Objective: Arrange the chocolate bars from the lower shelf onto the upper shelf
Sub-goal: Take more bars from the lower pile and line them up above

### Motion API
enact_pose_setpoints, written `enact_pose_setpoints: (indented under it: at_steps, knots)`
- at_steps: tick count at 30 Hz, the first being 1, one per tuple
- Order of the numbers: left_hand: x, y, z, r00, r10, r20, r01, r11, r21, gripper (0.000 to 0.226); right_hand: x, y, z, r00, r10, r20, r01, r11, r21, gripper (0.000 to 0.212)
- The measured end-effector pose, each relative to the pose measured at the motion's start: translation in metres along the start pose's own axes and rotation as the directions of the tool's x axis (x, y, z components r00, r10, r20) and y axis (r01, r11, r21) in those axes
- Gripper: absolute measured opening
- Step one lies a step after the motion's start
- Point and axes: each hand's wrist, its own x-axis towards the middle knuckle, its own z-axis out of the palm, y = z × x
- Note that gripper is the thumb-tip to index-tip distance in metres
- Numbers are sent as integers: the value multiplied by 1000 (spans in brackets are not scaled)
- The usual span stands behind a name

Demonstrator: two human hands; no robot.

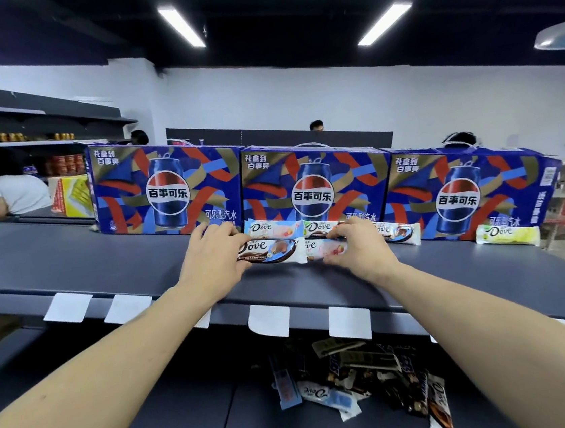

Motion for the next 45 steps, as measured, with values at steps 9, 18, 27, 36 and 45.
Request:
enact_pose_setpoints:
  at_steps: [9,18,27,36,45]
  knots:
    - [29,-19,31,1000,8,-1,-8,1000,5,46,49,1,43,998,-9,62,6,999,38,38]
    - [52,-44,50,1000,3,5,-3,1000,0,48,91,-11,77,996,-37,83,31,997,72,41]
    - [79,-81,69,998,61,-9,-61,998,-33,40,111,-22,93,997,60,50,-58,997,-49,39]
    - [88,-93,84,994,107,-2,-107,991,-81,45,113,-33,103,995,93,21,-92,994,-55,35]
    - [86,-96,87,994,112,11,-110,986,-122,45,105,-31,103,993,121,-14,-122,989,-83,45]
